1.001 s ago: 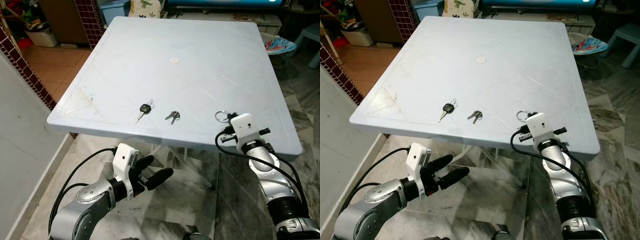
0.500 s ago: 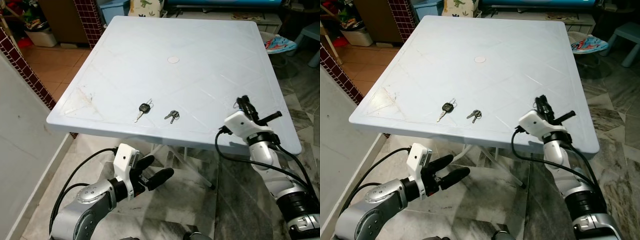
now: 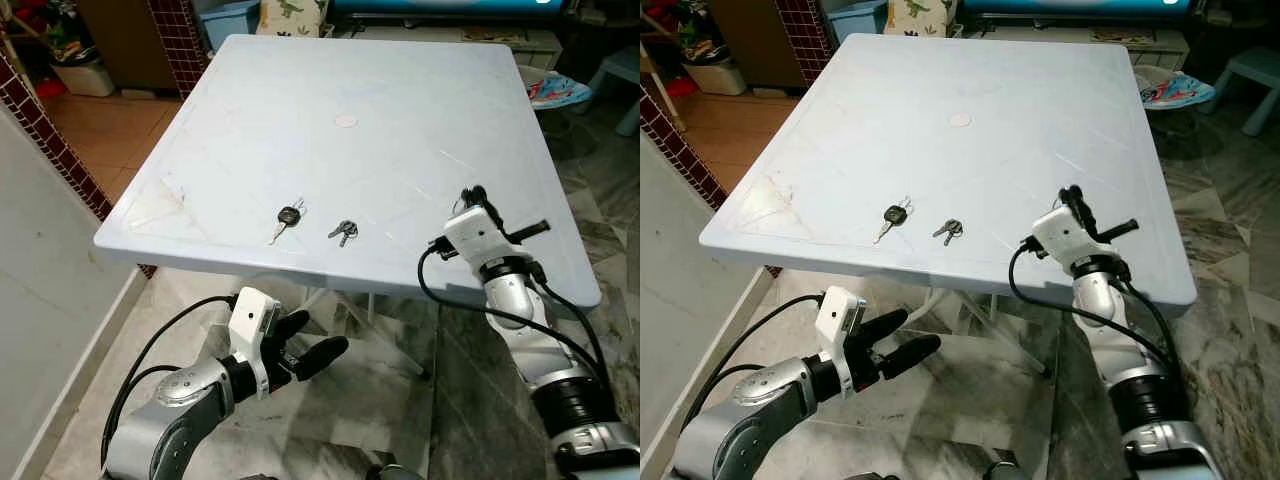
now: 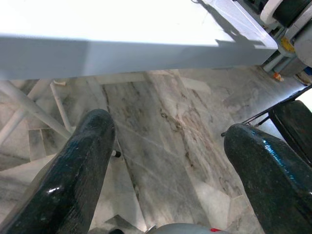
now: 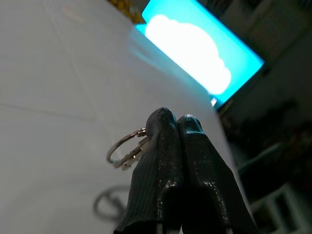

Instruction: Hang keys on a hook

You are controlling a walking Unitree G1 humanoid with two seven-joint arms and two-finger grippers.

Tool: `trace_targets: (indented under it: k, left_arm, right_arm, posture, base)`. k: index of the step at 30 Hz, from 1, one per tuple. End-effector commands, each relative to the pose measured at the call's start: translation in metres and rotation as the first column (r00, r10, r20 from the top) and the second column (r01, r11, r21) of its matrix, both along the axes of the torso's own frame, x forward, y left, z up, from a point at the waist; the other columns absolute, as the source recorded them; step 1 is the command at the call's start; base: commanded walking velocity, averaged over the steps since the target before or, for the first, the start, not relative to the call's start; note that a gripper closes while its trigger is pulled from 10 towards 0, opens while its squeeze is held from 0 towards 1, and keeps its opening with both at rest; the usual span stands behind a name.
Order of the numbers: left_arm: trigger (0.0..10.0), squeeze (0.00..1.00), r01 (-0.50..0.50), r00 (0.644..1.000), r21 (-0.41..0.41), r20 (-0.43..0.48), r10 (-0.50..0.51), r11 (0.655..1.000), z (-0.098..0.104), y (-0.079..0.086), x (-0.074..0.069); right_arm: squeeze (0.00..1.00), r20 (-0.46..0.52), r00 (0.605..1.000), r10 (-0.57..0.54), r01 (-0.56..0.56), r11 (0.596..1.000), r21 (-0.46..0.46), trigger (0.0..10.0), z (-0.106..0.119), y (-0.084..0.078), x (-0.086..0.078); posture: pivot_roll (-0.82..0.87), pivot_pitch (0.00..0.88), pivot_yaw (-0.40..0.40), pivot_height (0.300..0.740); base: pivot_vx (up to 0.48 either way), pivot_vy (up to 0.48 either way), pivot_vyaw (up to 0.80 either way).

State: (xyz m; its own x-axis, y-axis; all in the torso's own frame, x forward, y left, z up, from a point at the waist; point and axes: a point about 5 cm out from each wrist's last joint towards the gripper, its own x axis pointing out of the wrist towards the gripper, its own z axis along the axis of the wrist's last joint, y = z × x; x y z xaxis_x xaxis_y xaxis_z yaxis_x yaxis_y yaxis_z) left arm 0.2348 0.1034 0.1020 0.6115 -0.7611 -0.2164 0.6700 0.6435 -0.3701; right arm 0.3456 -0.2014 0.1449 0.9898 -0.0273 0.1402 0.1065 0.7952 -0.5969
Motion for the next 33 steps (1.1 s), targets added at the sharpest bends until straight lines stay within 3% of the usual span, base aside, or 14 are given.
trace_targets:
  k: [1, 2, 4, 10, 15, 19, 25, 33]
  left_arm:
    - [10.0, 0.00, -0.003, 1.000, 0.014, -0.002, 0.003, 1.000, -0.002, 0.002, 0.000]
    - [10.0, 0.00, -0.001, 1.000, 0.014, -0.002, 0.001, 1.000, -0.002, 0.002, 0.000]
    - [10.0, 0.00, 0.002, 1.000, 0.015, -0.002, -0.002, 1.000, -0.002, 0.001, 0.000]
    - [10.0, 0.00, 0.001, 1.000, 0.018, 0.003, -0.001, 1.000, -0.002, 0.001, 0.001]
    - [10.0, 0.00, -0.100, 0.994, 0.026, 0.055, 0.099, 0.995, 0.003, 0.006, 0.009]
    - [10.0, 0.00, -0.233, 0.964, 0.025, 0.136, 0.227, 0.972, 0.013, 0.015, 0.021]
    - [10.0, 0.00, -0.305, 0.932, 0.001, 0.204, 0.299, 0.952, 0.023, 0.021, 0.026]
    - [10.0, 0.00, -0.486, 0.833, 0.006, 0.307, 0.461, 0.874, 0.031, 0.036, 0.035]
  right_arm:
    - [0.00, -0.006, 1.000, -0.018, 0.018, 0.998, 0.062, 10.0, 0.006, -0.003, 0.002]
    - [0.00, -0.055, 0.998, -0.024, 0.033, 0.986, 0.161, 10.0, 0.002, -0.002, 0.002]
    - [0.00, -0.087, 0.996, -0.017, 0.036, 0.974, 0.222, 10.0, 0.000, -0.001, 0.002]
    - [0.00, -0.094, 0.995, 0.021, 0.006, 0.961, 0.278, 10.0, 0.000, 0.003, 0.000]
    - [0.00, -0.046, 0.996, 0.081, -0.065, 0.957, 0.283, 10.0, 0.011, 0.012, -0.002]
    - [0.00, -0.004, 0.996, 0.092, -0.087, 0.950, 0.300, 10.0, 0.021, 0.016, -0.007]
    - [0.00, 0.042, 0.995, 0.086, -0.095, 0.951, 0.296, 10.0, 0.031, 0.021, -0.017]
    - [0.00, 0.088, 0.988, 0.127, -0.145, 0.957, 0.250, 10.0, 0.042, 0.032, -0.027]
  posture:
    - [-0.04, 0.117, 0.057, 0.740]
    - [-0.04, 0.117, 0.057, 0.740]
    - [-0.04, 0.117, 0.057, 0.740]
    - [-0.05, 0.118, 0.059, 0.740]
    - [-0.05, 0.117, 0.058, 0.740]
    - [-0.05, 0.115, 0.055, 0.740]
    - [-0.05, 0.112, 0.053, 0.740]
    - [-0.05, 0.125, 0.049, 0.740]
  base:
    - [0.000, 0.000, 0.00]
    - [0.000, 0.000, 0.00]
    - [0.000, 0.000, 0.00]
    - [0.000, 0.000, 0.00]
    - [0.000, 0.000, 0.00]
    - [0.000, 0.000, 0.00]
    - [0.000, 0.000, 0.00]
    - [0.000, 0.000, 0.05]
